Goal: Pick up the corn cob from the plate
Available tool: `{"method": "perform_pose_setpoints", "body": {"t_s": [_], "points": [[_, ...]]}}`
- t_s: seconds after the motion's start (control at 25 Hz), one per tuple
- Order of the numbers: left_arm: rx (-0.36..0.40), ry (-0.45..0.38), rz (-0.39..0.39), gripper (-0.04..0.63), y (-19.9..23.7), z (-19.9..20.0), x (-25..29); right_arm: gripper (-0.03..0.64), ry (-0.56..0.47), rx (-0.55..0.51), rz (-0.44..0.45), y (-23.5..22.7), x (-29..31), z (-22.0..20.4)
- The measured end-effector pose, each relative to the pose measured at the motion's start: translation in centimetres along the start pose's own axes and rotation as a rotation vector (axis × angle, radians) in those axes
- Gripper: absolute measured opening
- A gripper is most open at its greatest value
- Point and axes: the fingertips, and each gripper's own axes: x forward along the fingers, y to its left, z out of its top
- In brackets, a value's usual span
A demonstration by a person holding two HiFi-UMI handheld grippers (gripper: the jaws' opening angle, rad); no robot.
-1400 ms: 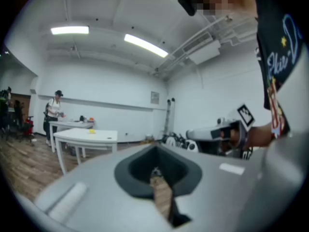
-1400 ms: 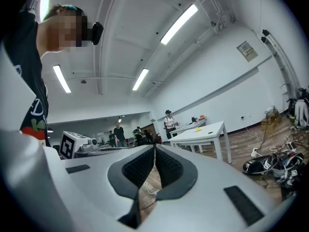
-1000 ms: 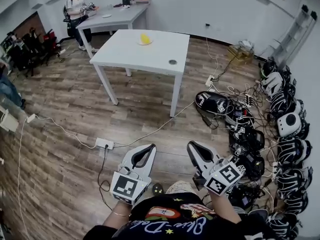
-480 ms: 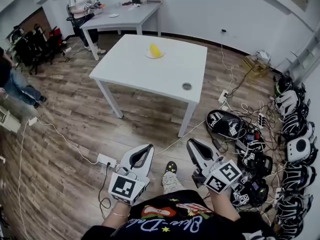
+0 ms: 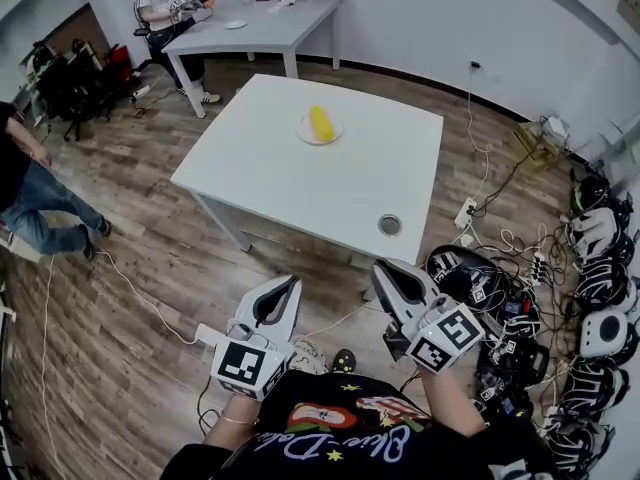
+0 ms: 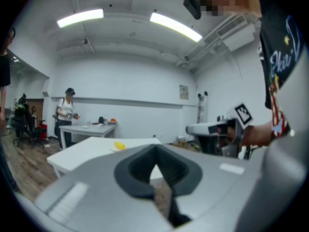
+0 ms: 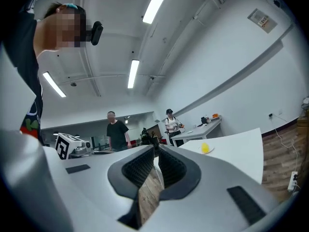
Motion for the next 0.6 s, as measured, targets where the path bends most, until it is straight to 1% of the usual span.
{"method": "perform_pose_setpoints", "body": {"t_s": [0.12,0.24,0.36,0.44,0.6], "points": [[0.002,-0.013,0.003,0.0,3.1,0.1,2.7,0.017,0.005,0.005,0.001,-1.9,3.2,-0.3],[0.012,-0.045,-0.012,0.0,6.9,0.5,6.6,0.018,0.034,-0.05,-0.022,-5.1,7.7,-0.3],[0.005,-0.06,-0.049,0.0,11.6,0.5,11.9,0.018,0.065,-0.074,-0.025,-8.9,13.6,0.0],[0.012,-0.055,-0.084,0.0,14.9,0.7,15.8,0.018,0.081,-0.078,-0.036,-11.7,18.0,0.5],[0.049,-0.035,-0.156,0.0,21.2,2.1,22.3,0.018,0.123,-0.103,-0.105,-17.1,26.6,1.2]]}}
